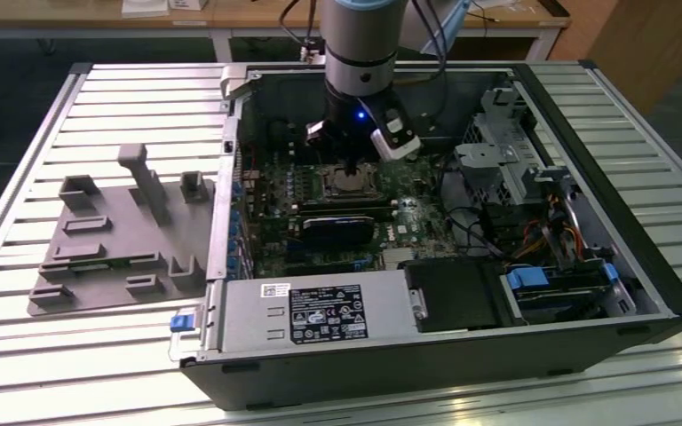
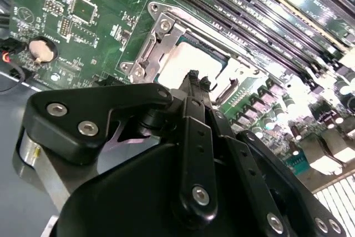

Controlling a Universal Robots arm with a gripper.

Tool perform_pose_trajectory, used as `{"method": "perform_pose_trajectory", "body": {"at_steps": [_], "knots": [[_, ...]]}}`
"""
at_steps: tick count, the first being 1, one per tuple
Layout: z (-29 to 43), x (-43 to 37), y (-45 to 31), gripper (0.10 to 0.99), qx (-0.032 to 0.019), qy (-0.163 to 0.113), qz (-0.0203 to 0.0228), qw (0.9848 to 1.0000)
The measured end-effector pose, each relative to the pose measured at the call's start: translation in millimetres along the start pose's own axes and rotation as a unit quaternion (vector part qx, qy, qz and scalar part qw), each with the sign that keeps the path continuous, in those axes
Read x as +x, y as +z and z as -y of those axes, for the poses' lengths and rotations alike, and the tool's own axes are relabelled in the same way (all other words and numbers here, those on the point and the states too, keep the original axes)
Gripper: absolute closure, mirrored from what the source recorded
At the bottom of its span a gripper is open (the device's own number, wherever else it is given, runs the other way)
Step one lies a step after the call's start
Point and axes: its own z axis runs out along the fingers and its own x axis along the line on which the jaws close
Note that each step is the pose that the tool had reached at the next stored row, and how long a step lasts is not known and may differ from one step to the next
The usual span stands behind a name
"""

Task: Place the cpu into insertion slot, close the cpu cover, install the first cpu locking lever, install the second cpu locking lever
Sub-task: 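Close the cpu cover, then install the first cpu locking lever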

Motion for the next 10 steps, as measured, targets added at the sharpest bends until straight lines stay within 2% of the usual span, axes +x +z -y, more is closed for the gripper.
{"method": "perform_pose_trajectory", "body": {"at_steps": [10], "knots": [[-0.1, 0.0, -1.0, 0.984, 0.0004, 0.0, 0.0, 1.0]]}}
